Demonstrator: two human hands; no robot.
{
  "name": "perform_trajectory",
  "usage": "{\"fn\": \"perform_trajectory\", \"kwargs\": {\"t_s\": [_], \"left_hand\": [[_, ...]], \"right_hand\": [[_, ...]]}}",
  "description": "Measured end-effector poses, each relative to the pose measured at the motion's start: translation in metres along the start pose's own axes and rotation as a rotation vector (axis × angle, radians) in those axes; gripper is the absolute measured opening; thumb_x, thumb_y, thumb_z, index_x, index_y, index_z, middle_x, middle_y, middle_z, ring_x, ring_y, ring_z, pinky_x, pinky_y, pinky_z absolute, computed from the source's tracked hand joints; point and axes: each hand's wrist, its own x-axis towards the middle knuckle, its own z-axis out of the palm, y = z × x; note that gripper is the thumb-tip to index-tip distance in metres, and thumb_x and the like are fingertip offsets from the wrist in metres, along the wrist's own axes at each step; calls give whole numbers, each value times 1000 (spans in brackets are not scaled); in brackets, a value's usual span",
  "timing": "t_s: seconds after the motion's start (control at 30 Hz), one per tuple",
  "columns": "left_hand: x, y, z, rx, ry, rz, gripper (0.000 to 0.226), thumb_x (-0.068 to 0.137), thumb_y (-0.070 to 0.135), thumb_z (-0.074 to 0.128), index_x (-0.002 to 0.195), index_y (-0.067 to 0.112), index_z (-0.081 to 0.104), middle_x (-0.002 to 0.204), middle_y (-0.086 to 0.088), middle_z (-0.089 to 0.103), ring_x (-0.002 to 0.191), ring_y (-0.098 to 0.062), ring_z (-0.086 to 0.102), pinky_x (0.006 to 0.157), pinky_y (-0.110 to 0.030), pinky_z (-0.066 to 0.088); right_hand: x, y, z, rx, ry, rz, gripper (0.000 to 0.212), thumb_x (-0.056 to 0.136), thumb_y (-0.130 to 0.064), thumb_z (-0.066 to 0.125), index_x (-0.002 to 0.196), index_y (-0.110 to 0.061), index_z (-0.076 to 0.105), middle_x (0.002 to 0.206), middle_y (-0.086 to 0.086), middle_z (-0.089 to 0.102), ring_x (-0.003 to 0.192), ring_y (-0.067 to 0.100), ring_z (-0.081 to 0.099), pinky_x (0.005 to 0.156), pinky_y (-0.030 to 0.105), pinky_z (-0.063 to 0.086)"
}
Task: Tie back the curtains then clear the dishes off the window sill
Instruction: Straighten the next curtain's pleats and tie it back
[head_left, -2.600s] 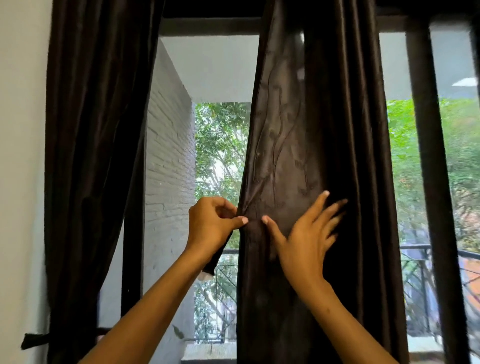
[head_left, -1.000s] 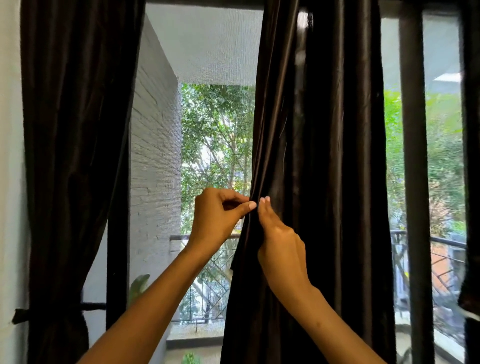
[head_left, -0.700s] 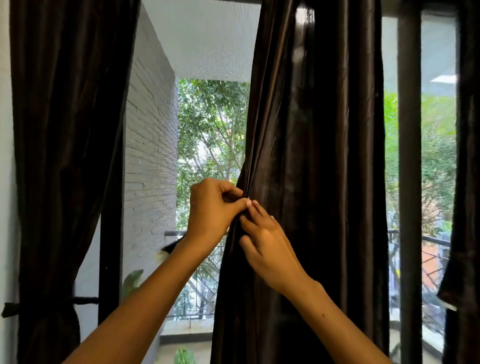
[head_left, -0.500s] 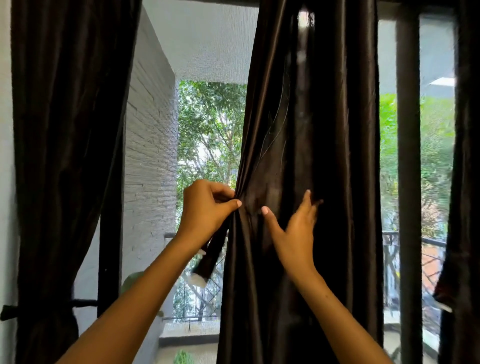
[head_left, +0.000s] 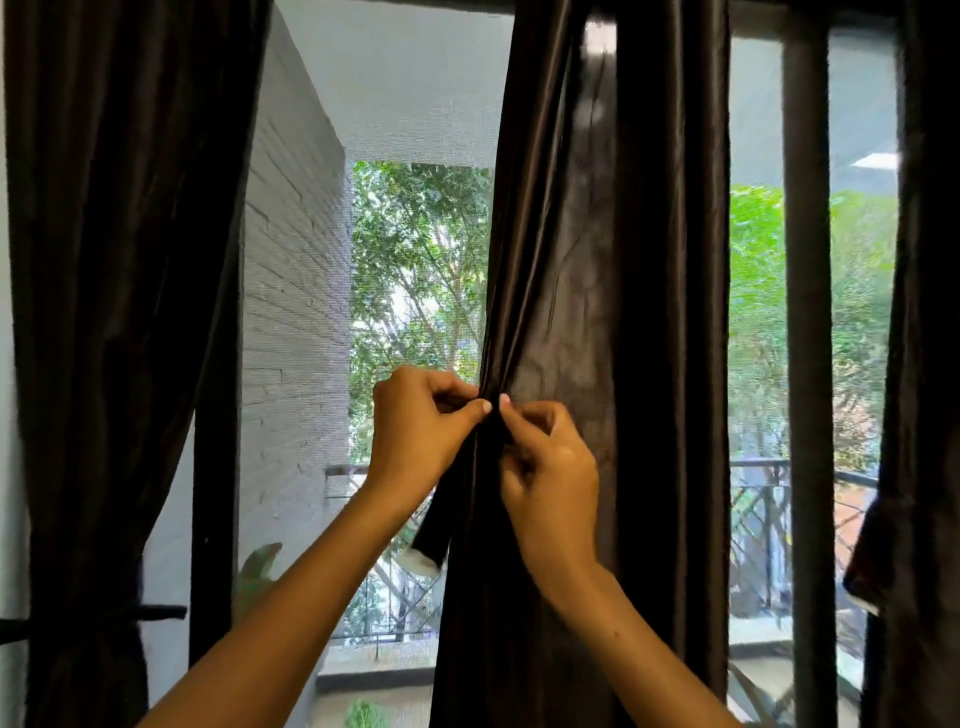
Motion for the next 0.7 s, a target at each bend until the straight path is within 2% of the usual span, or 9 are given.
{"fn": "perform_trajectory", "kwargs": {"t_s": [0.1,0.23,0.37,0.43,0.47,0.53,0.6,0.63,0.7], "left_hand": [[-2,0,1,-111,-36,-52,7,76,9,76,82,10,77,73,-2,73,70,-11,71,75,-33,59],[-7,4,2,-171,-66,-62,6,82,17,72,83,14,77,74,0,74,72,-10,71,76,-33,58],[-5,4,7,-153,8,-73,9,73,20,80,69,21,72,66,2,71,65,-10,70,70,-30,58],[-1,2,9,-105,33,-85,9,72,15,81,74,11,73,68,-3,71,65,-13,69,72,-32,59],[0,1,9,-84,39,-85,12,72,14,81,77,7,73,69,-6,71,66,-14,69,73,-34,59],[1,-1,8,-72,42,-85,15,70,13,82,79,5,73,69,-6,70,67,-16,69,73,-35,59],[1,-1,6,-77,33,-98,15,68,12,83,77,6,72,68,-5,70,66,-16,69,73,-35,59],[2,0,7,-77,26,-99,16,68,12,84,77,7,72,68,-5,70,66,-16,69,73,-36,59],[2,1,8,-69,18,-89,16,67,12,84,77,6,72,68,-5,70,66,-16,69,73,-35,59]], "right_hand": [[0,0,-4,81,-69,-14,58,71,-2,47,123,-19,64,101,1,58,86,18,61,71,32,50],[3,3,-9,104,-157,30,56,73,-6,46,125,-21,62,99,-5,53,82,13,58,70,28,49],[6,8,-17,49,-269,18,44,79,-21,51,121,-23,65,111,-3,53,103,17,56,83,40,50],[9,16,-20,-104,-150,21,40,83,-39,57,121,-29,64,138,4,43,132,26,38,107,53,35],[11,21,-22,-173,-87,94,49,83,-46,61,129,-30,57,152,10,27,142,30,20,113,55,20],[17,26,-27,-179,-87,313,88,79,-54,66,150,-25,21,159,14,-4,146,29,-4,114,53,9],[23,27,-31,71,-182,482,115,73,-54,70,151,-20,-8,159,11,-2,146,22,3,116,44,14],[27,29,-29,253,-203,550,118,71,-50,72,150,-19,-10,158,9,11,144,16,17,117,38,21],[33,29,-26,490,-184,627,107,73,-36,79,152,-17,8,144,7,44,128,10,44,110,38,37]]}}
